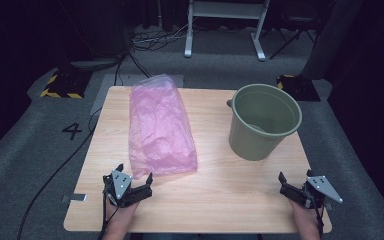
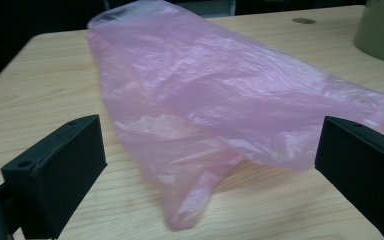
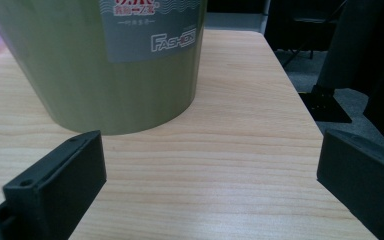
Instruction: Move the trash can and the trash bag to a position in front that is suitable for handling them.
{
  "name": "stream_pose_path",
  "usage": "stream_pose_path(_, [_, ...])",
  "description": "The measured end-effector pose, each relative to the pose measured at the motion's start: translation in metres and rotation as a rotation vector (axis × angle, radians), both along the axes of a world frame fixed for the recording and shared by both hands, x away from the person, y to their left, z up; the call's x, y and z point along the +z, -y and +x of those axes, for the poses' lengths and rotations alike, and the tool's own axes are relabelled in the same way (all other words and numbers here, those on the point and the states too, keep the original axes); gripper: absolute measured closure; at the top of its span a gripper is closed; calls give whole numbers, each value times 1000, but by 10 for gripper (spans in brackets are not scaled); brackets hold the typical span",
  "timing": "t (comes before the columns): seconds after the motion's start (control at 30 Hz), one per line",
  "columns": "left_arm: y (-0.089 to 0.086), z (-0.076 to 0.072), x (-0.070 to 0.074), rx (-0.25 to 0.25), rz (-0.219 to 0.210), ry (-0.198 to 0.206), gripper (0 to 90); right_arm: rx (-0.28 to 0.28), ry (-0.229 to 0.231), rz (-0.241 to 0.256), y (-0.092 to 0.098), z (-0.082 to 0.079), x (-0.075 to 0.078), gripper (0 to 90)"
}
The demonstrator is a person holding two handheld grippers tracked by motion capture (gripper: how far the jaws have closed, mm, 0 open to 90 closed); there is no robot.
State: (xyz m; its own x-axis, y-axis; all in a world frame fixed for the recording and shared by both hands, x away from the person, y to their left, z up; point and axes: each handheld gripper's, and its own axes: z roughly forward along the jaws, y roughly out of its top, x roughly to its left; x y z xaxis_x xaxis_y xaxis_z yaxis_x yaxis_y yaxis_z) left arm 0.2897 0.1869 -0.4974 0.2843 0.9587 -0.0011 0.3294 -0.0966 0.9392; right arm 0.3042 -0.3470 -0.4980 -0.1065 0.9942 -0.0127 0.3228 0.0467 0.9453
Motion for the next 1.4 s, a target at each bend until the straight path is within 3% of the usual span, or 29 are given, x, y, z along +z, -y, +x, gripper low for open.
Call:
stream_pose_path(0.13, [9,5,3,-49,-6,0,0,14,-4,22,1,3,1,0])
stream_pose_path(0.17, [17,11,6,-74,-32,-5,0,18,-5,28,0,6,1,0])
stream_pose_path(0.4, [46,35,18,-119,-13,42,0,-9,15,45,3,15,5,0])
stream_pose_path(0.53, [58,45,24,-140,-11,48,0,-14,6,67,6,21,6,0])
stream_pose_path(0.63, [69,57,30,-171,-37,49,0,-22,8,59,7,28,8,0])
stream_pose_path(0.8, [78,62,34,-178,-66,78,0,-31,48,42,10,39,11,0])
stream_pose_path(0.97, [90,74,33,-192,-63,65,3,-42,59,39,13,50,19,0])
stream_pose_path(1.0, [92,77,32,-192,-78,61,3,-42,59,39,13,50,19,0])
stream_pose_path(1.03, [95,80,31,-196,-129,61,4,-45,64,50,15,55,22,0])
stream_pose_path(1.07, [97,82,30,-202,-139,60,5,-46,65,55,17,58,24,0])
stream_pose_path(1.23, [108,91,27,-196,-115,52,2,-47,72,55,21,70,32,0])
stream_pose_path(1.4, [116,99,33,-206,-119,64,4,-55,84,65,23,76,35,0])
